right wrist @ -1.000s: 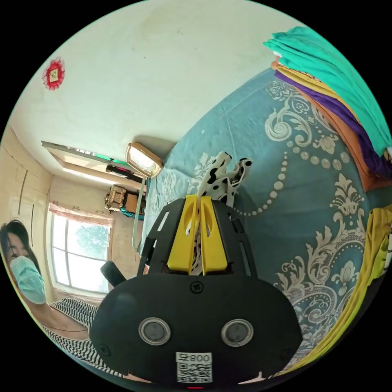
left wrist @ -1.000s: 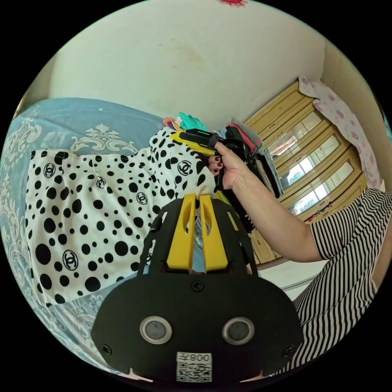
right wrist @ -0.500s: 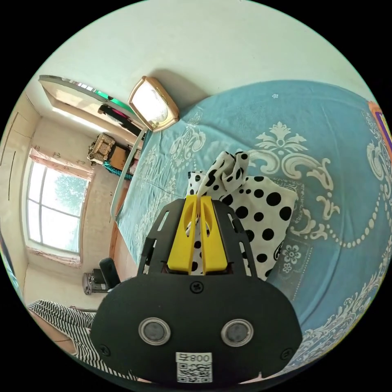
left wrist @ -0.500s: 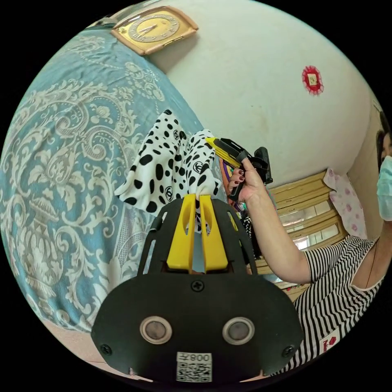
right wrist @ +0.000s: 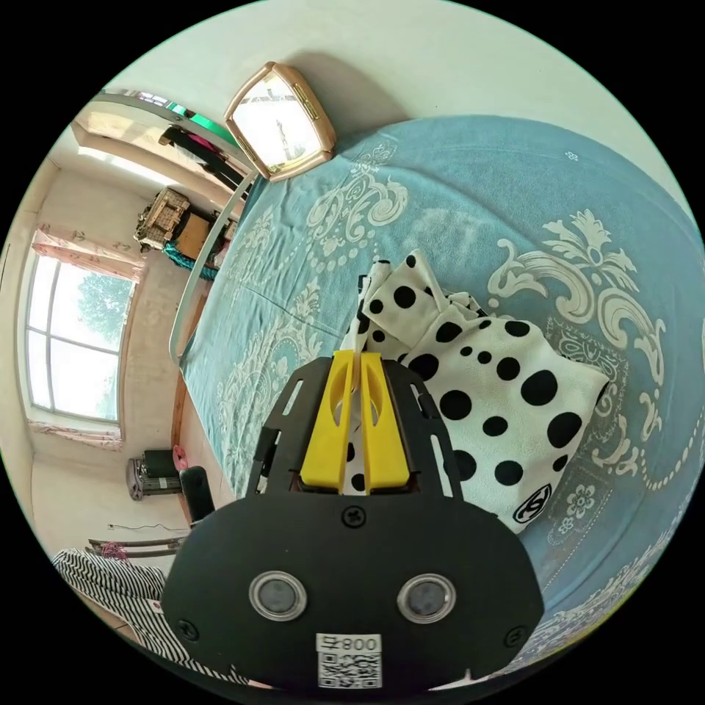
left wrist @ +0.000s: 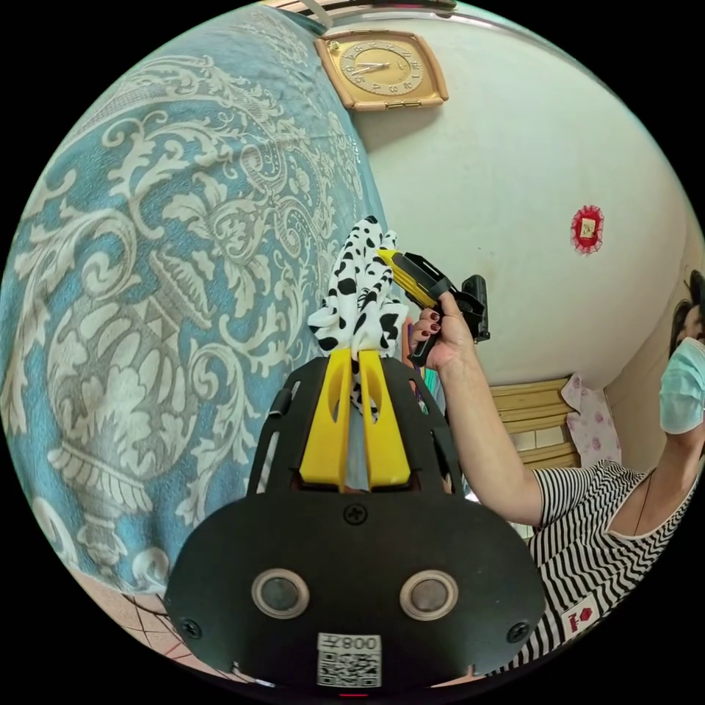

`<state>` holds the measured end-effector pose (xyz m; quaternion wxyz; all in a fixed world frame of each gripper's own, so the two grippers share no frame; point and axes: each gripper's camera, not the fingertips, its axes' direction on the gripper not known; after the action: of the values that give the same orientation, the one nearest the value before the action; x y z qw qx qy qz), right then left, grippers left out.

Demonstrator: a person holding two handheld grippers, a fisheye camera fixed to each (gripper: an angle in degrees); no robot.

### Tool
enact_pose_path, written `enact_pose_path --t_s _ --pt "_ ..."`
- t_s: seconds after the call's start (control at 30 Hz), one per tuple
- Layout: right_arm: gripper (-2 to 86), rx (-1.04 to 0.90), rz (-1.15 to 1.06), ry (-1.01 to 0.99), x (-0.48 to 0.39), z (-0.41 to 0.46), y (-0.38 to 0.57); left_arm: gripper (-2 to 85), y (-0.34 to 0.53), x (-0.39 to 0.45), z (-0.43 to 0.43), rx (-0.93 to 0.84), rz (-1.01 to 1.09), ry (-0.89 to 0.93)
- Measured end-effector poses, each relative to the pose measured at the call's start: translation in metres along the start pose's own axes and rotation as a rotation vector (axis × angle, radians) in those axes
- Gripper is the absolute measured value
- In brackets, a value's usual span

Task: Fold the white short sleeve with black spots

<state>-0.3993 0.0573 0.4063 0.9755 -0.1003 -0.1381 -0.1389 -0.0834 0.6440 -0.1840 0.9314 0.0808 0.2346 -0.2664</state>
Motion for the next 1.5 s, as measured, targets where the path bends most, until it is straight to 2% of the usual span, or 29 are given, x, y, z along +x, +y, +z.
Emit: enact_pose_path --t_s 0.27,0.5,0.67,0.9,1.0,1.13,1.23,1.33,1.4,1.5 --pt "1.8 -0.041 -0.092 0.051 -0.028 0.05 -0.019 1.3 -0.01 -0.009 -0.047 0.025 -0.006 -0.007" --pt "2.0 0.05 -0.123 0.041 -0.033 0.049 -0.009 0.3 -0.013 0.003 -0.087 0.054 0.068 -0.054" --pt "1.7 0.129 -0.168 -0.004 -0.043 0.047 -0.004 0.2 -0.022 0.029 -0.085 0.001 0.21 -0.066" --pt "0.4 0.015 -0.173 0.15 -0.045 0.101 -0.028 0.2 -0.036 0.041 -0.068 -0.093 0.27 -0.328" --pt "0.2 -0.092 -0.223 0.213 -0.047 0.135 -0.035 0.1 -0.034 0.04 -0.068 -0.095 0.267 -0.341" --pt "0.1 -0.067 -0.312 0.274 -0.058 0.146 -0.026 0.1 -0.033 0.04 -0.07 -0.096 0.261 -0.324" --pt "0.0 -0.021 -0.305 0.262 -0.055 0.148 -0.017 0.1 -0.032 0.044 -0.072 -0.093 0.266 -0.327" --pt "0.1 -0.078 -0.279 0.199 -0.051 0.141 -0.019 0.1 -0.028 0.054 -0.075 -0.081 0.302 -0.339" --pt "0.1 0.03 -0.253 0.172 -0.048 0.123 -0.014 0.1 -0.027 0.057 -0.072 -0.093 0.315 -0.37" --pt "0.1 0.031 -0.206 0.18 -0.038 0.124 -0.016 0.1 -0.027 0.056 -0.068 -0.106 0.314 -0.378"
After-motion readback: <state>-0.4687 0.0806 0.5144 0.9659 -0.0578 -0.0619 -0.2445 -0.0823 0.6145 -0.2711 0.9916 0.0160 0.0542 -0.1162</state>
